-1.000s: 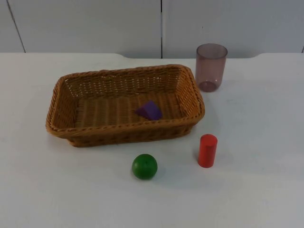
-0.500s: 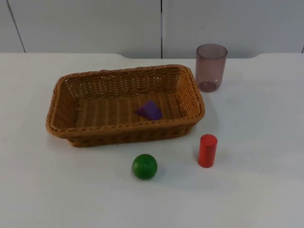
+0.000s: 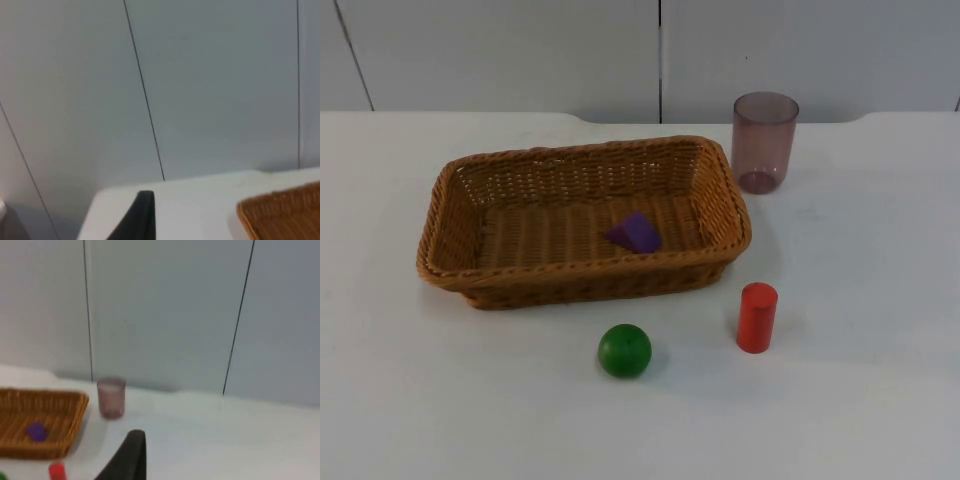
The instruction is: Pick up the basket with the left hand and place the triangular block into the basket with the right hand.
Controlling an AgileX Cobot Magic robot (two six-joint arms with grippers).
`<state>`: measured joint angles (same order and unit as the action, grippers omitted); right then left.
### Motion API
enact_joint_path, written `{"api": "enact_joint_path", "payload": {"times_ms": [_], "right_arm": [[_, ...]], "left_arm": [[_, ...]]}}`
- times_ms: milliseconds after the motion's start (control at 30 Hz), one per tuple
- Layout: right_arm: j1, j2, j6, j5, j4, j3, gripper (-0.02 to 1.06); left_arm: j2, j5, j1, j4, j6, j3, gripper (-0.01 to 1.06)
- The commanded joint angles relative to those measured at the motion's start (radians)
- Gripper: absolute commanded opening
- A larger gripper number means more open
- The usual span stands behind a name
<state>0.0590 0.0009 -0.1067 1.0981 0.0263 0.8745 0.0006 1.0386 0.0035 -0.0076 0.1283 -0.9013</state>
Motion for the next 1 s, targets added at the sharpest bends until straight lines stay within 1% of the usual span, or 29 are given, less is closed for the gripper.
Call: {"api": "enact_joint_path", "payload": {"times_ms": [0, 33, 67, 133, 233, 300, 333, 400, 467, 500, 567, 633, 767, 967], "right_arm": [[-0.006, -0.001, 0.024, 0.053, -0.01, -0.001, 1.05], [-0.006, -0.001, 0.067, 0.086, -0.026, -0.014, 1.05], [-0.006, -0.001, 0.072, 0.104, -0.032, -0.029, 1.05], [-0.006, -0.001, 0.072, 0.108, -0.032, -0.037, 1.05], [-0.006, -0.001, 0.074, 0.106, -0.032, -0.105, 1.05], [-0.006, -0.001, 0.084, 0.107, -0.032, -0.125, 1.05], [-0.006, -0.001, 0.107, 0.107, -0.032, -0.15, 1.05], [-0.006, -0.001, 0.136, 0.099, -0.032, -0.196, 1.05], [-0.006, -0.001, 0.136, 0.071, -0.048, -0.241, 1.05], [-0.006, -0.001, 0.136, 0.071, -0.048, -0.241, 1.05], [-0.006, -0.001, 0.144, 0.02, -0.073, -0.279, 1.05], [-0.006, -0.001, 0.151, -0.005, -0.095, -0.316, 1.05], [-0.006, -0.001, 0.174, -0.022, -0.102, -0.361, 1.05], [-0.006, -0.001, 0.167, -0.019, -0.102, -0.36, 1.05]], "left_arm": [[-0.001, 0.031, -0.002, -0.012, -0.035, 0.021, 1.05], [-0.001, 0.057, -0.002, -0.012, -0.053, 0.046, 1.05], [-0.001, 0.066, -0.002, -0.012, -0.056, 0.056, 1.05], [-0.001, 0.082, -0.002, -0.012, -0.056, 0.075, 1.05], [-0.001, 0.097, -0.002, -0.012, -0.056, 0.146, 1.05], [-0.001, 0.099, -0.002, -0.014, -0.057, 0.162, 1.05], [-0.001, 0.101, -0.002, -0.014, -0.062, 0.17, 1.05], [-0.001, 0.098, -0.002, -0.01, -0.063, 0.194, 1.05], [-0.001, 0.094, -0.002, -0.006, -0.063, 0.214, 1.05], [-0.001, 0.094, -0.002, -0.006, -0.063, 0.214, 1.05], [-0.001, 0.089, -0.002, -0.004, -0.063, 0.231, 1.05], [-0.001, 0.086, -0.002, -0.001, -0.063, 0.241, 1.05], [-0.001, 0.078, -0.002, -0.001, -0.066, 0.259, 1.05], [-0.001, 0.074, -0.002, -0.001, -0.066, 0.299, 1.05]]}}
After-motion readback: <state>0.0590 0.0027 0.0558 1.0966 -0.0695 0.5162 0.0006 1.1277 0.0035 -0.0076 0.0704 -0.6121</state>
